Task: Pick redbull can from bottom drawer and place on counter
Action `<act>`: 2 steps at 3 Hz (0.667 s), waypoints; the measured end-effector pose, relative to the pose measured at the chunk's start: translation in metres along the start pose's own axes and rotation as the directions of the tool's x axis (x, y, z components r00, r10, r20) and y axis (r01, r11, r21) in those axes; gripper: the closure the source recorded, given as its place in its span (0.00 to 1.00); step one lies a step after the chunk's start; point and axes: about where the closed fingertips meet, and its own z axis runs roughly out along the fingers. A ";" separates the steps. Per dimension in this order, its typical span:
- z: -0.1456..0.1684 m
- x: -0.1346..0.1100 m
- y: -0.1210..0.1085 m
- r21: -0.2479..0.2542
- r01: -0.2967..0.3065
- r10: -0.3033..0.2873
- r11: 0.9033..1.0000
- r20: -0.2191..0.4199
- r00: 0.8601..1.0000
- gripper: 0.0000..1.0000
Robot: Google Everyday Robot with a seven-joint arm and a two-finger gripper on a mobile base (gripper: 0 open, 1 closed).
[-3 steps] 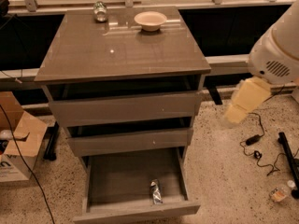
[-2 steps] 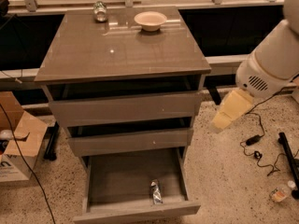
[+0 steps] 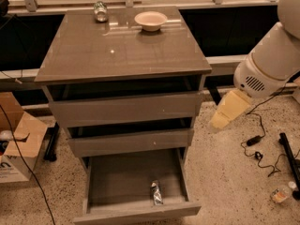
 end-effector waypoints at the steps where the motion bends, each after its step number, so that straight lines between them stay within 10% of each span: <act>1: 0.038 0.000 -0.008 -0.021 -0.078 0.077 0.997 -0.044 0.996 0.00; 2: 0.108 0.004 -0.016 -0.061 -0.208 0.204 0.976 -0.064 0.977 0.00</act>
Offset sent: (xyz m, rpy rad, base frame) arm 0.0685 0.0108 -0.1618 0.1098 0.1676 -0.2796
